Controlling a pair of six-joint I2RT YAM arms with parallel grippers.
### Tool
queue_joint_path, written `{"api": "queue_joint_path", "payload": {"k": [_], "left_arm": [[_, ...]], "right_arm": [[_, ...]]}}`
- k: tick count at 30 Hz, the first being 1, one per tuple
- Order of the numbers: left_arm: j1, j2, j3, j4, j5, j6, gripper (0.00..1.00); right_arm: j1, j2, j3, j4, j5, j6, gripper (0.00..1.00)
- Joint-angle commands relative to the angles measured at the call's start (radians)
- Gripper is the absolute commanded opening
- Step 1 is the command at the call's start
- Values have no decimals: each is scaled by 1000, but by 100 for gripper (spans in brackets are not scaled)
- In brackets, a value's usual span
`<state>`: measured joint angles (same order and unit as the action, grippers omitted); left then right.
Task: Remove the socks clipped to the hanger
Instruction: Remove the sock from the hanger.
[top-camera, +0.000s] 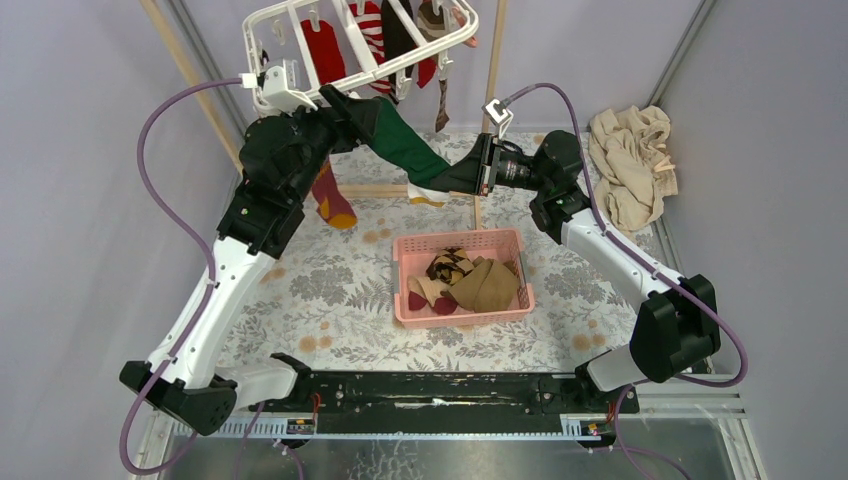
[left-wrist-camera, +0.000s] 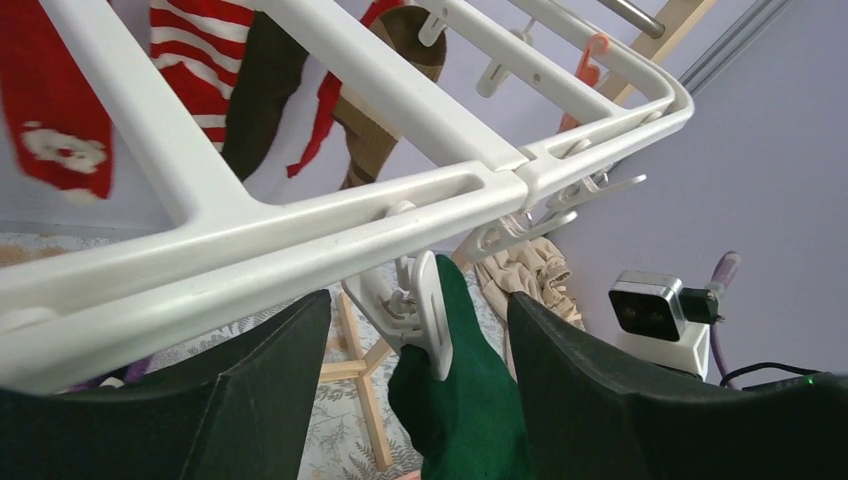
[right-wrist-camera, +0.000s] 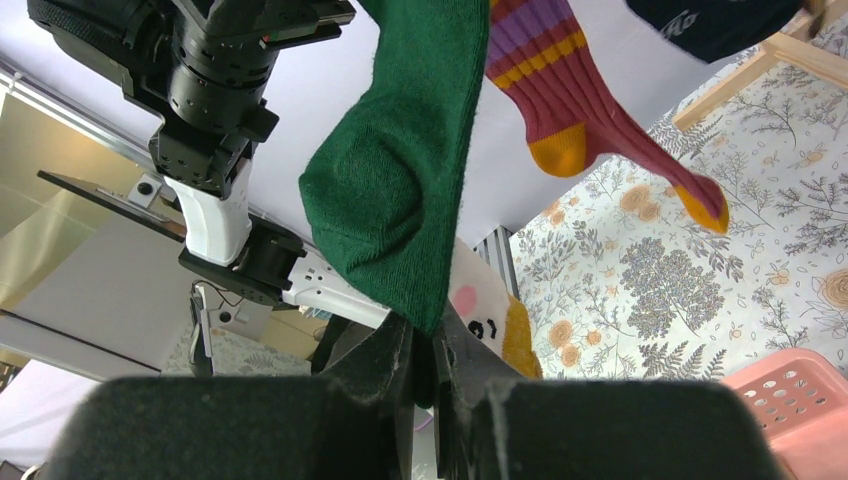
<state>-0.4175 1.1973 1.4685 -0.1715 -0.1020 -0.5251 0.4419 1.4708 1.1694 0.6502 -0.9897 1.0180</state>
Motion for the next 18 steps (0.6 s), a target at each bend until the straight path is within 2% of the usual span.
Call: {"api": "queue_joint_path", "payload": {"k": [1,18], "left_arm": [[8,0,25,72,-34,8,69],[8,20,73,30,-64,24,44]], "right_arm": [[-8,-18,21,70,-30,8,11],[-11,3,7,101,-38,26,11]]}}
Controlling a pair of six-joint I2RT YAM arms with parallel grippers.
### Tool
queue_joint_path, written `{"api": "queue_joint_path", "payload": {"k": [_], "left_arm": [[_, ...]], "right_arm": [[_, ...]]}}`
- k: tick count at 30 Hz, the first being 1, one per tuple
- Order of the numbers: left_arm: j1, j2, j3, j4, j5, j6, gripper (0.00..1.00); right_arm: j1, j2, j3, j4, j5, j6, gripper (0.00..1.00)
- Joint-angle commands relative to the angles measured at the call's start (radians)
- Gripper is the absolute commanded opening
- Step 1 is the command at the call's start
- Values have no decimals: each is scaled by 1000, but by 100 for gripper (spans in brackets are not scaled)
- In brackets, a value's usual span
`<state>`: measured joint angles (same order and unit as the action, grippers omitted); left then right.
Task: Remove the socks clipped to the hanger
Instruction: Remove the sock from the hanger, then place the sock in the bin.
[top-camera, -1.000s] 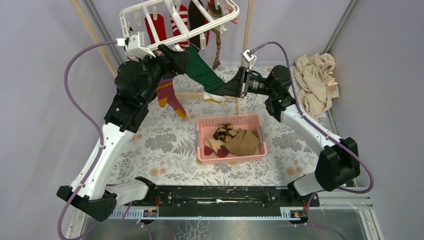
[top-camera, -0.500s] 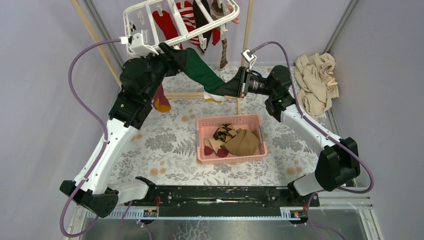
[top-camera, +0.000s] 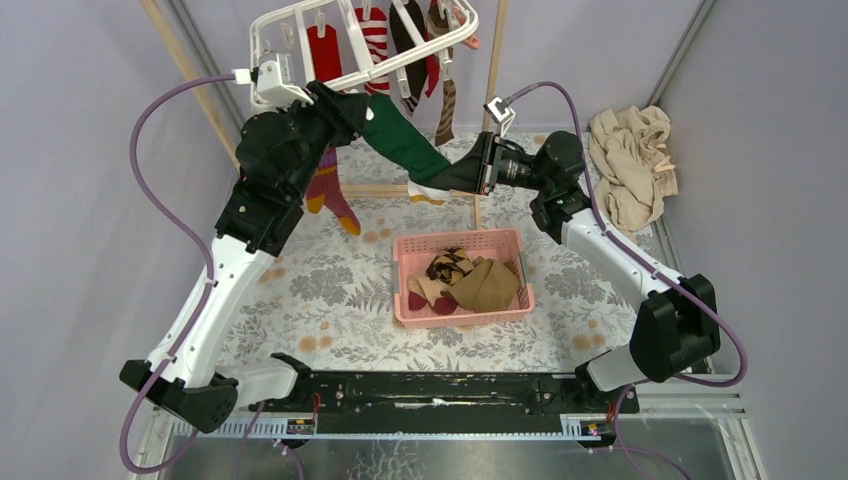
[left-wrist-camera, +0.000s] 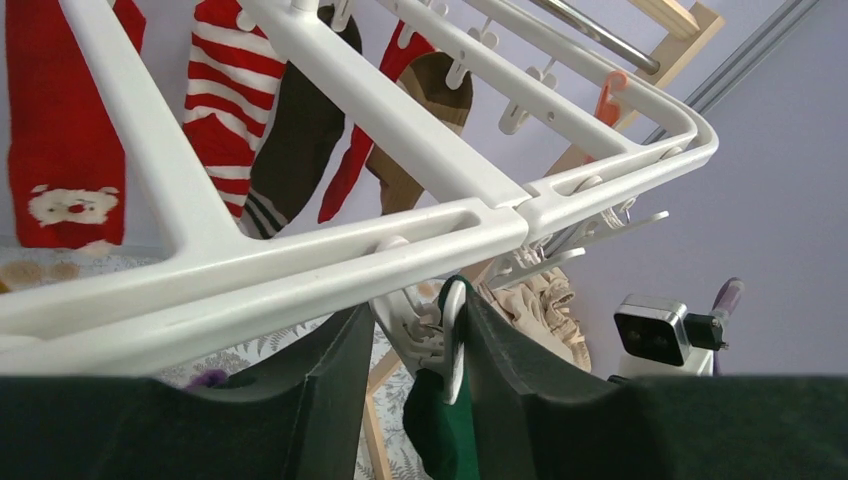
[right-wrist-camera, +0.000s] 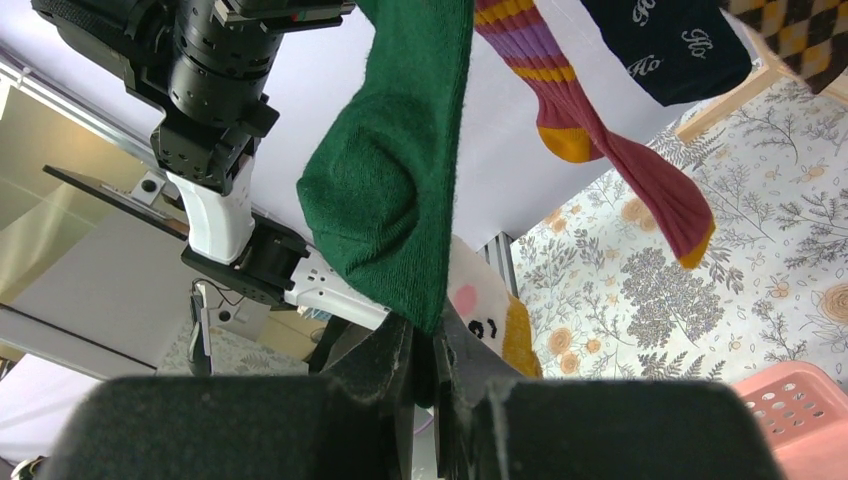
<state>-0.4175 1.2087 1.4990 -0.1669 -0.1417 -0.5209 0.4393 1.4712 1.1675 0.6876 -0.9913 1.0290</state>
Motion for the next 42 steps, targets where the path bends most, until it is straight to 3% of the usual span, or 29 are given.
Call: {"api": "queue_joint_path", "payload": {"k": [1,4,13,16,18,20,22,26,32,37,40,42], "left_arm": [[8,11,45,17,-27,23,40],[9,11,48,5,-36,31,35],[8,14,54,-14,-47,48,31],[8,18,59,-24,-41,50,31],[8,19,58,-33,-38,49,39],[8,24,58,-46,-20,47,58],[8,29,56,-69,0,46,71],[8,30,23,-84,60,31,85],[-17,7,-28,-93,137,11,98],[-94,-9,-19,-132,145,28,99],[-137,-24,-20,-155,120,32,99],[-168,-46,-35,-158,99,30,99]], "right_arm": [[-8,4,9,64,-36,16,11],[-8,8,9,66,-37,16,11],[-10,28,8,97,-38,39,11],[-9,24,12,29,-34,-2,11],[-10,0,8,-93,0,-94,11],[-9,-29,-16,-215,38,-175,11],[-9,-58,-68,-299,72,-238,11],[-9,-122,-139,-557,207,-414,11],[-6,-152,-243,-747,371,-559,11],[5,-112,-341,-768,455,-605,14],[36,-68,-343,-801,549,-637,25],[79,-47,-311,-863,673,-672,38]]}}
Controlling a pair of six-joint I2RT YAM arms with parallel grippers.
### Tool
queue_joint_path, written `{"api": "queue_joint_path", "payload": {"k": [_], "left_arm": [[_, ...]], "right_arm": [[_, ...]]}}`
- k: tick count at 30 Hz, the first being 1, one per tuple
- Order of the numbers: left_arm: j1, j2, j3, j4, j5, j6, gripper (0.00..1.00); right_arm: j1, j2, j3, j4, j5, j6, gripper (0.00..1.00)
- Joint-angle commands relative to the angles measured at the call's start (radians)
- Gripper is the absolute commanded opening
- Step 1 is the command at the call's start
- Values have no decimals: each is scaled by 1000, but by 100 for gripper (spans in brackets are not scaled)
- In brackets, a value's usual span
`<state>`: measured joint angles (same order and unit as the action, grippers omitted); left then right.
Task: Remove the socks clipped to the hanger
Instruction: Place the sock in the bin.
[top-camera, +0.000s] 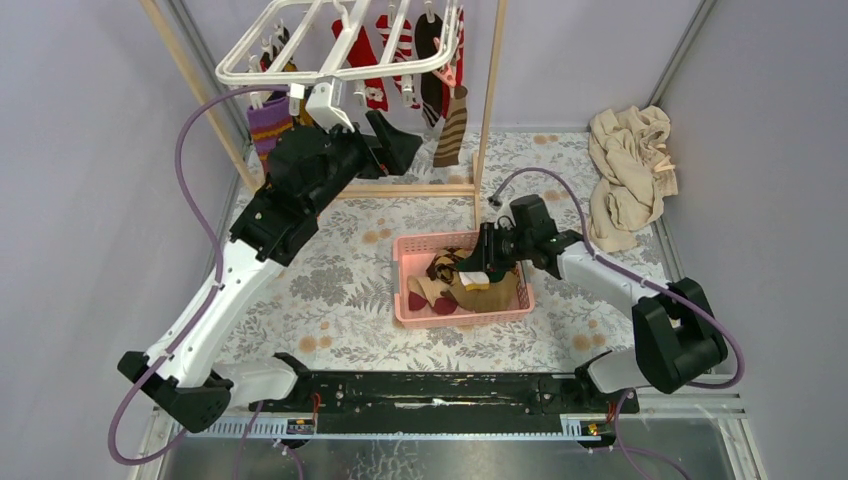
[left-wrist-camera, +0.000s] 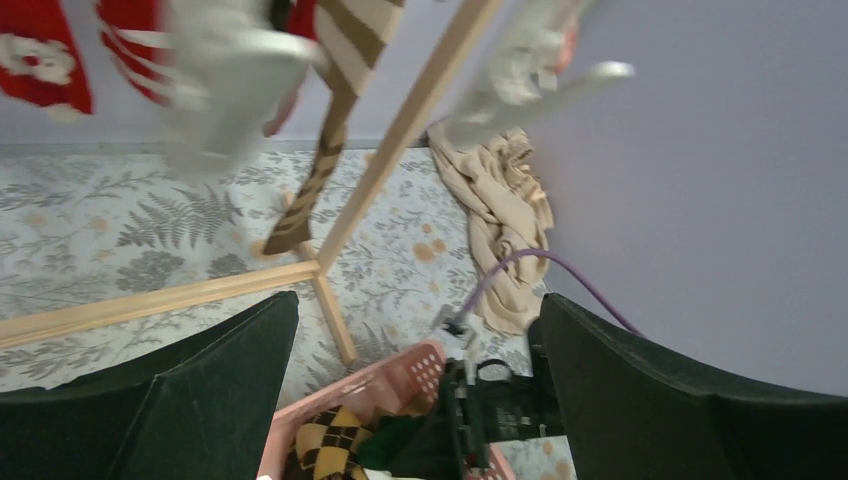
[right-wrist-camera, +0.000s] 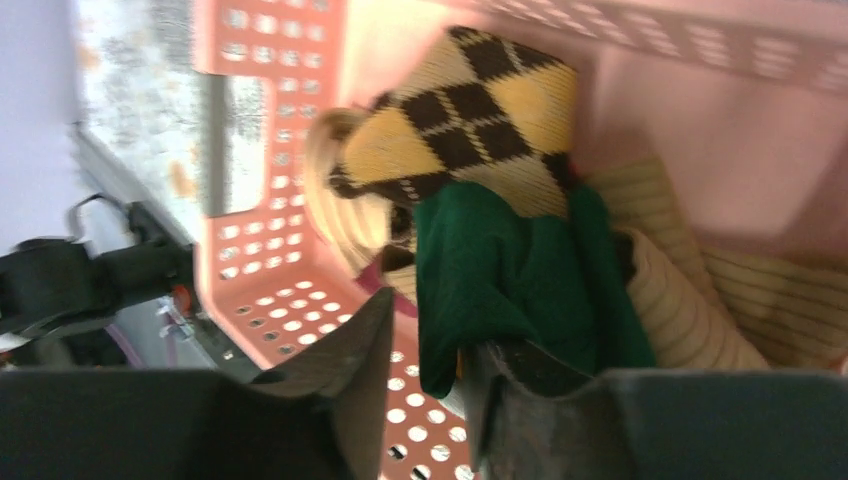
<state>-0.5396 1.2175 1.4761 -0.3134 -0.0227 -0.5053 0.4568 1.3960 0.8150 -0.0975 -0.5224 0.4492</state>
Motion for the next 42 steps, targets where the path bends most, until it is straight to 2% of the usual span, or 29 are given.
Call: {"api": "queue_joint_path", "payload": {"k": [1,6,12,18,22,27,30,33,37,42], "left_arm": [[-58,-64,-18,-16,-29,17,99],[-102,-113,-46,-69,-101,36,99],[-105,-222,-115,-125,-188,35,99],[-104,-336,-180,-182,-290,7,99],[-104,-399,-236,-195,-346,-31,99],[-105,-447,-276,-242,-425,-67,99],[-104,-468,-283,-266,-460,-80,99],[-105,-490,-286,-287,-493,-87,99],[-105,-498,-257,-334,-553,-73,99],[-104,-477,-202,-412,-651,-55,99]], "right_arm": [[85,30,60,-106,254,-106,42],[189,-27,129,-214,425,-134,62],[270,-86,218,-374,517,-174,71],[276,-151,204,-385,621,-178,70],[278,-82,160,-293,613,-167,56],[276,86,82,-133,528,-131,52],[276,187,53,-72,526,-124,52],[276,230,80,-97,525,-138,53],[287,89,165,-195,453,-135,62],[352,-14,393,-354,488,-153,68]]}}
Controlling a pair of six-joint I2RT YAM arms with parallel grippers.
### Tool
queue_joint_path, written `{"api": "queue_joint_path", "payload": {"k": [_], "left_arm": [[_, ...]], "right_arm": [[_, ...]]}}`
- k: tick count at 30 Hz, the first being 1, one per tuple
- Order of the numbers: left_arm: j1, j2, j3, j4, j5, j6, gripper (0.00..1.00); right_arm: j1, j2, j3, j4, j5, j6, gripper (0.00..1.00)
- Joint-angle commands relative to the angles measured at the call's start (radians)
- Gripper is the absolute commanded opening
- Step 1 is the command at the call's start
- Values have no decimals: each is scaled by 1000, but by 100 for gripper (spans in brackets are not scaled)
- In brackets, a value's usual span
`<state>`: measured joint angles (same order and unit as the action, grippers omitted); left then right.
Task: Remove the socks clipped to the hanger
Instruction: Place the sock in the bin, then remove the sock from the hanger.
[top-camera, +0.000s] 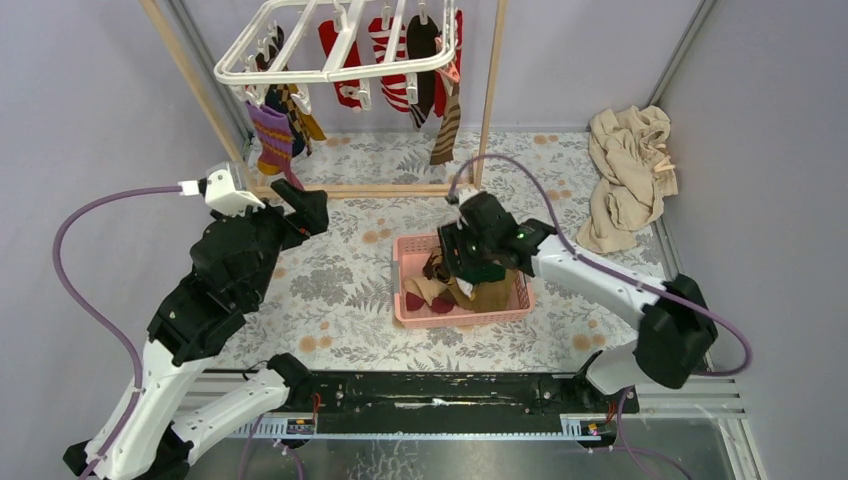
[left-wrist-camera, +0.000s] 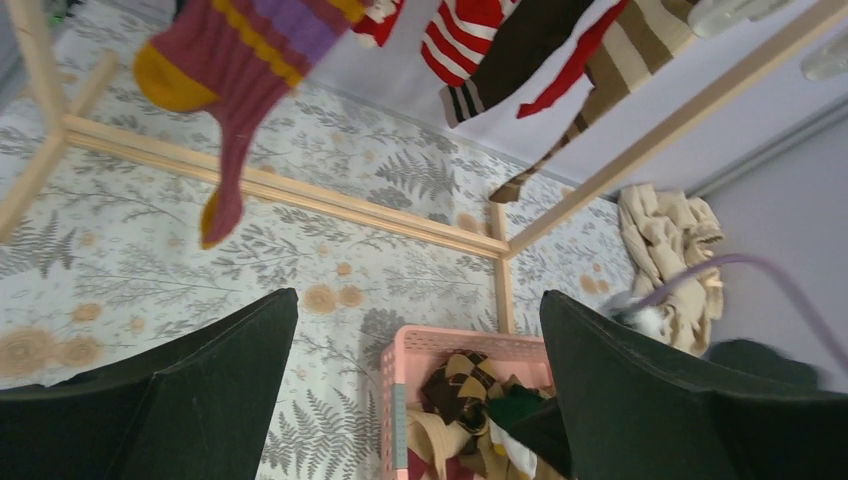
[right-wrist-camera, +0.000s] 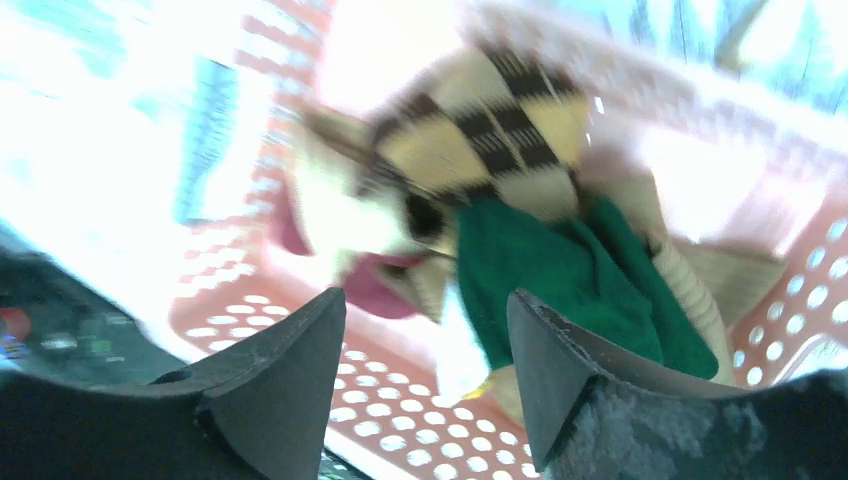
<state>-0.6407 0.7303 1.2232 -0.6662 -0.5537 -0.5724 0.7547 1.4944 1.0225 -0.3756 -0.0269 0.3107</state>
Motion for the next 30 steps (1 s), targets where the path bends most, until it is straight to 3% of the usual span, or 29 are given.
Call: {"api": "queue_joint_path", "payload": {"k": [1,4,10,16,23,30], "left_arm": [[-3,10,54,-71,-138,12,99],[-3,7,67,-101,-168,12,99],[-3,38,140,-216,-203,-12,99],[-3,34,156,-296,-226,-52,98],[-3,-9,148,-354,-193,-99,98],[-3,-22,135,-381,-161,-115,99]], "right_arm": [[63,-123,206,-78,-13,-16,69],[83,-151,217,1,-37,-26,70],[88,-137,68,583,-185,-6,69],[113,35,54,1033,-227,69,67],[168,280,247,1202,-234,119,67],[182,486,462,1256,-264,186,69]]}}
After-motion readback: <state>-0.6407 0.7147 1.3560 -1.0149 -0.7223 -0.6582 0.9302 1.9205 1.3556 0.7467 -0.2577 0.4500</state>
